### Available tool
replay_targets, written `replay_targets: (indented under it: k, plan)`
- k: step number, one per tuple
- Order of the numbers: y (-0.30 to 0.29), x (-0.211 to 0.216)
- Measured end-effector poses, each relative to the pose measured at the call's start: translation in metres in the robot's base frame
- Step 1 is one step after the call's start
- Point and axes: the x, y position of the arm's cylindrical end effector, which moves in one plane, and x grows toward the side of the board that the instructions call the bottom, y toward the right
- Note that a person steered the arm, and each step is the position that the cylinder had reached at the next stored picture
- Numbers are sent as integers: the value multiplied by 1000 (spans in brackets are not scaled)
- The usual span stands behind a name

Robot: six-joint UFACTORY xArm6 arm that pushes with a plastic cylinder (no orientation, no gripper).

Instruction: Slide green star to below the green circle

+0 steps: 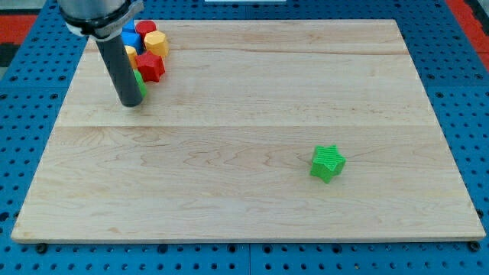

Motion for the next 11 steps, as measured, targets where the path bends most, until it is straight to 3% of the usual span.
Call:
replay_targets:
  k: [1,2,3,4,6,7,8,10,11]
  plan:
    - [21,-9]
    - [82,12]
    - [202,17]
    - [269,72]
    - [377,122]
    - [331,146]
    - [223,143]
    - [221,60]
    - [201,42]
